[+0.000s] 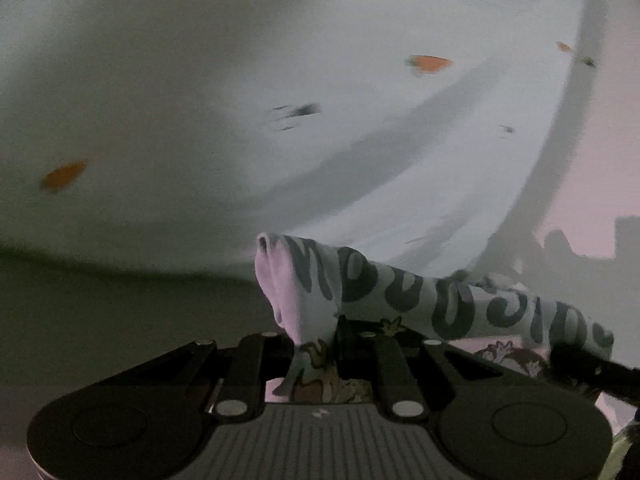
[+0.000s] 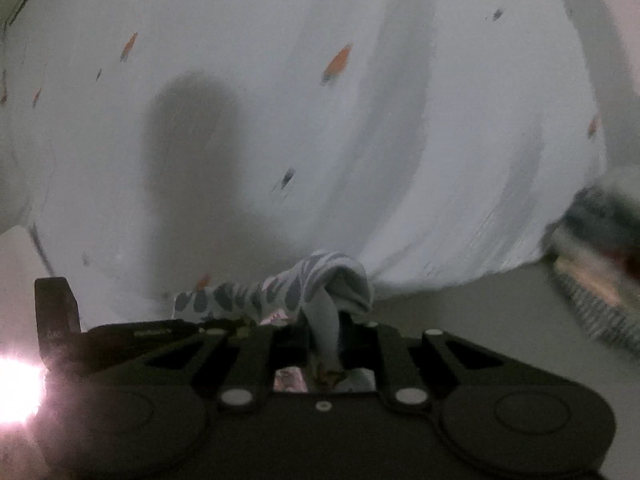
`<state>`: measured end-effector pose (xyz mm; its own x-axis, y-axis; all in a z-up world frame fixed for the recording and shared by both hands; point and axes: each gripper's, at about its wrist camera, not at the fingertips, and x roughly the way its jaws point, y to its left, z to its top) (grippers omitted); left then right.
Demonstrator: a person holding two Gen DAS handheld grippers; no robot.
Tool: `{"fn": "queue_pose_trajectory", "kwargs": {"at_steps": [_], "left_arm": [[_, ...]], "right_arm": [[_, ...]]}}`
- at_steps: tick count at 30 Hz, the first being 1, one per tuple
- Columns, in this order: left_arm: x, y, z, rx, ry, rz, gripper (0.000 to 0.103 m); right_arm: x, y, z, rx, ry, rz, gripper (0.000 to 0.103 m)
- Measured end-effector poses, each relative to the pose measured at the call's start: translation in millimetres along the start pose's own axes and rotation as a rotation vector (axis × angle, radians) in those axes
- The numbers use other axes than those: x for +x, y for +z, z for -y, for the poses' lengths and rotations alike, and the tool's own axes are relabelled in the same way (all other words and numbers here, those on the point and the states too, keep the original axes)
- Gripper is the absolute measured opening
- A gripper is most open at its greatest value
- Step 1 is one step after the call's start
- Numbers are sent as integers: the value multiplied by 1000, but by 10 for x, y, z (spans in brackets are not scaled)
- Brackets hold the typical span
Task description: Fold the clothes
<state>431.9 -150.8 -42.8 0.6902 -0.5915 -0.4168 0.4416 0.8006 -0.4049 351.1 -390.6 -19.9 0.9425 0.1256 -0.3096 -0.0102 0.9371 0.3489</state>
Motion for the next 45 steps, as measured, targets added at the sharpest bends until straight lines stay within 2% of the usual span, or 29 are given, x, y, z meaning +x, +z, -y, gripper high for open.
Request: {"fn": "queue_pose_trajectory", "kwargs": {"at_steps": [3, 7, 10, 12, 15, 16, 17, 19, 20, 22, 23, 25, 27, 28, 29, 30, 32, 35, 36, 38, 40, 43, 45], "left_arm": [[315, 266, 374, 9, -44, 20, 16], [747, 650, 1055, 102, -87, 64, 16], [1138, 987, 1669, 163, -147, 82, 16], [1457, 1188, 2081, 211, -194, 77, 16], [2139, 1332, 2822, 319, -277, 27, 17], [2372, 1376, 3074, 356, -305, 9, 19], [2639, 1312, 3247, 389, -301, -23, 26], [3197, 1104, 3538, 452, -268, -95, 37], [3476, 1000, 3683, 483, -252, -131, 43], [4034, 792, 3973, 545, -218, -203, 44], [4313, 688, 4118, 576, -202, -239, 44], [4641, 564, 4134, 539, -163, -296, 45], [4781, 492, 4036, 468, -161, -329, 56], [4800, 458, 3981, 444, -168, -333, 60], [4798, 427, 3937, 432, -171, -332, 68], [4777, 388, 3902, 427, -172, -328, 72], [4717, 301, 3865, 442, -174, -317, 75], [4601, 140, 3878, 520, -162, -283, 85], [4556, 68, 3887, 552, -143, -261, 87], [4553, 41, 3904, 577, -129, -238, 89], [4531, 26, 3905, 582, -119, -219, 91], [4416, 71, 3821, 498, -113, -236, 91], [4226, 135, 3766, 436, -123, -232, 91]], "right_arm": [[-134, 273, 311, 24, -11, 65, 12], [-374, 703, 745, 15, 6, 153, 12], [-607, 1030, 1166, 41, 18, 230, 12], [-773, 1224, 1529, 90, 9, 284, 12], [-1004, 1426, 2153, 205, -33, 361, 12], [-1073, 1456, 2382, 248, -62, 379, 12], [-1130, 1455, 2630, 294, -103, 389, 13], [-1188, 1382, 3117, 395, -209, 372, 14], [-1189, 1302, 3375, 450, -285, 351, 20], [-1153, 1128, 3767, 513, -431, 300, 27], [-1128, 1044, 3926, 523, -499, 271, 36], [-1111, 945, 4091, 506, -581, 225, 42], [-1112, 882, 4164, 467, -632, 192, 45], [-1121, 873, 4134, 427, -639, 188, 50], [-1118, 868, 4092, 385, -640, 186, 51], [-1100, 863, 4051, 348, -634, 184, 51], [-1021, 850, 3967, 284, -594, 178, 52], [-835, 820, 3836, 219, -501, 148, 57], [-742, 785, 3828, 223, -478, 109, 57], [-556, 657, 3785, 239, -504, 34, 57], [-544, 556, 3736, 235, -519, 15, 58], [-652, 581, 3706, 262, -523, -22, 62], [-735, 648, 3649, 230, -535, -36, 67]]}}
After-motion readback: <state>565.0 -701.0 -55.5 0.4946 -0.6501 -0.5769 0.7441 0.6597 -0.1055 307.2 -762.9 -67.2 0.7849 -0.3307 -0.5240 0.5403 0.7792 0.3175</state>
